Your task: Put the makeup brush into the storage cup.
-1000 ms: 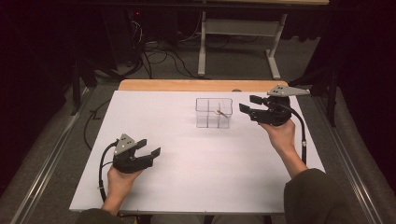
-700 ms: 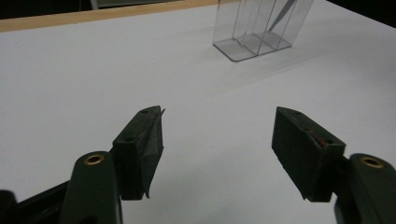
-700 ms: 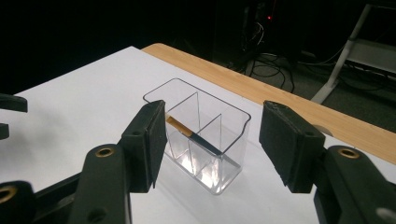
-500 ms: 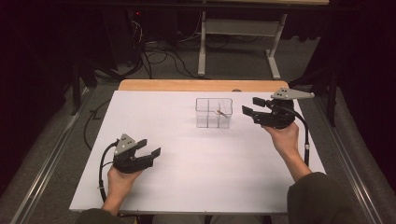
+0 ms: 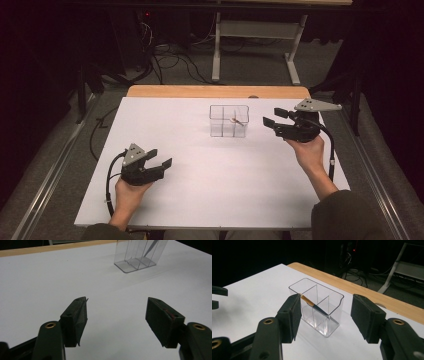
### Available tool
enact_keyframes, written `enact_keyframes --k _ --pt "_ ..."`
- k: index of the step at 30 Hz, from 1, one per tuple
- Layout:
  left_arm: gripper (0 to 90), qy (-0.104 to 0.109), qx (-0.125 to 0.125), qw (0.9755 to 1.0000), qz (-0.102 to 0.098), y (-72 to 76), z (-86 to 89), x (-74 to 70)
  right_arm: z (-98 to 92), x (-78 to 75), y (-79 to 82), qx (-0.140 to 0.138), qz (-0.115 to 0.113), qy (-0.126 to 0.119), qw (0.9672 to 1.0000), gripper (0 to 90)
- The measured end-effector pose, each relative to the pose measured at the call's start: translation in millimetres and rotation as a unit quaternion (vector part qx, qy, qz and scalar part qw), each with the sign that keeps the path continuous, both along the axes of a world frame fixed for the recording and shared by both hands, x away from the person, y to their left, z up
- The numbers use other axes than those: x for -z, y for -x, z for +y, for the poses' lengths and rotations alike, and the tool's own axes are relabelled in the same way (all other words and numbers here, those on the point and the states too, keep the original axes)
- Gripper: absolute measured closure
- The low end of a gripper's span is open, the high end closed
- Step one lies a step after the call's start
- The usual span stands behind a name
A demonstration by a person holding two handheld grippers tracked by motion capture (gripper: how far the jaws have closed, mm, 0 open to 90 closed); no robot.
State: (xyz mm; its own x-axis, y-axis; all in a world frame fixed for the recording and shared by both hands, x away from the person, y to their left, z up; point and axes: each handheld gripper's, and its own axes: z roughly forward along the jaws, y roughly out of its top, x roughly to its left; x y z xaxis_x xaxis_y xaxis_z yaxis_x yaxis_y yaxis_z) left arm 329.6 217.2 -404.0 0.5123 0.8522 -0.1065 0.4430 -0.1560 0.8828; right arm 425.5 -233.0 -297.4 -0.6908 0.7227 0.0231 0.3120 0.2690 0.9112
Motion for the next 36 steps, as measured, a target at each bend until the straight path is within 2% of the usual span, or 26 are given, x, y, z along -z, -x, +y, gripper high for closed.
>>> enact_keyframes --k 11,36 --pt "34.3 -0.001 0.0 1.0 0.0 0.0 -0.2 0.1 -6.1 4.0 6.9 0.006 0.008 -0.004 0.9999 43.9" --pt "34.2 0.002 0.0 1.0 -0.001 0.3 -0.2 -0.1 -20.0 9.5 20.7 0.006 0.008 -0.014 0.9998 44.0"
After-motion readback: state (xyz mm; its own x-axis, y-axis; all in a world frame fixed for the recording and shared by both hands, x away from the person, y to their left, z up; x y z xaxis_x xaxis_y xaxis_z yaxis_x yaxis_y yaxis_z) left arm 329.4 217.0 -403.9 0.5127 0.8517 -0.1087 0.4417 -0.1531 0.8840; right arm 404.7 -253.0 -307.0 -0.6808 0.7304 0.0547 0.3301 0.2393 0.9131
